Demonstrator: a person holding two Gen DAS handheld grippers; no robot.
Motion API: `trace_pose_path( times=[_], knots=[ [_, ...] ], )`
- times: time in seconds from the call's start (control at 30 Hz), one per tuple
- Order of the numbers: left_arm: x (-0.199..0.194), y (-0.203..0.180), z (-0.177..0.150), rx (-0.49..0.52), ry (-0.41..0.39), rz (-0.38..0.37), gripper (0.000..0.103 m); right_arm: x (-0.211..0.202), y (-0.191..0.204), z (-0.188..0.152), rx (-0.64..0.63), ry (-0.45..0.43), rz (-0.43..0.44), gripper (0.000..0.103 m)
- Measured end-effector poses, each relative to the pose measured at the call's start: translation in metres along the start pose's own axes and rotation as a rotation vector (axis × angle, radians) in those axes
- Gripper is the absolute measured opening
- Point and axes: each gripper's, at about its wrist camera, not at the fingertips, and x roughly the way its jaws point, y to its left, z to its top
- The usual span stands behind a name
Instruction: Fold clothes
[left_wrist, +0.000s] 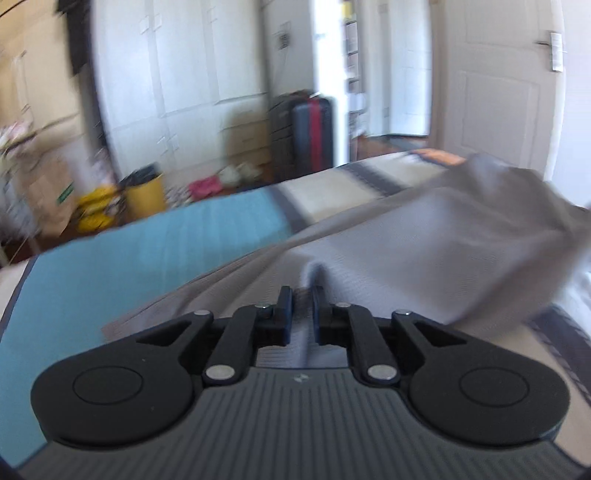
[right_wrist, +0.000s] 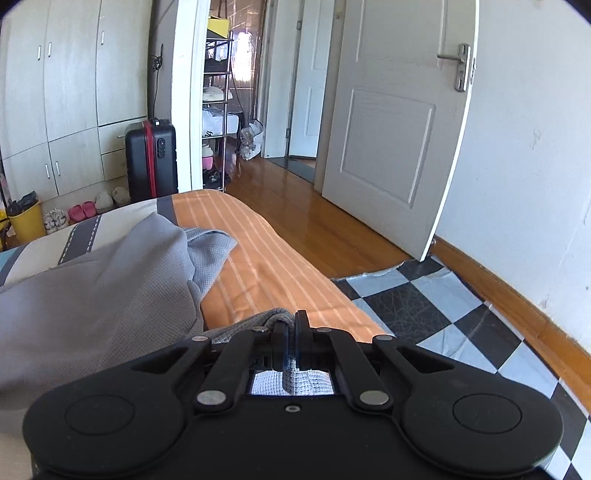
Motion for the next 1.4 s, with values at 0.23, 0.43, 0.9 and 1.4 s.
trace_pose_path(
  times=[0.23,0.43,0.9,1.4],
  knots=[
    [-0.027,-0.078,-0.012,0.225,-0.097,-0.320,0.045,-0.004,-0.004,0.011,0.084,-0.045,0.053,0.003],
    [0.017,-0.124,-0.030,0.289,-0.007,-0.299,0.053,-0.025,-0.008,0.027,0.216,-0.147,0.193,0.003],
    [0.060,-0.057,-0.008,0.051,0.086,0.095,0.047,-0.029,-0.038,0.013,0.278,-0.183,0.209,0.003],
    [-0.019,-0.032,0.038,0.079,-0.249,0.139,0.004,-0.023,-0.040,0.006,0.221,-0.124,0.198,0.003]
  ],
)
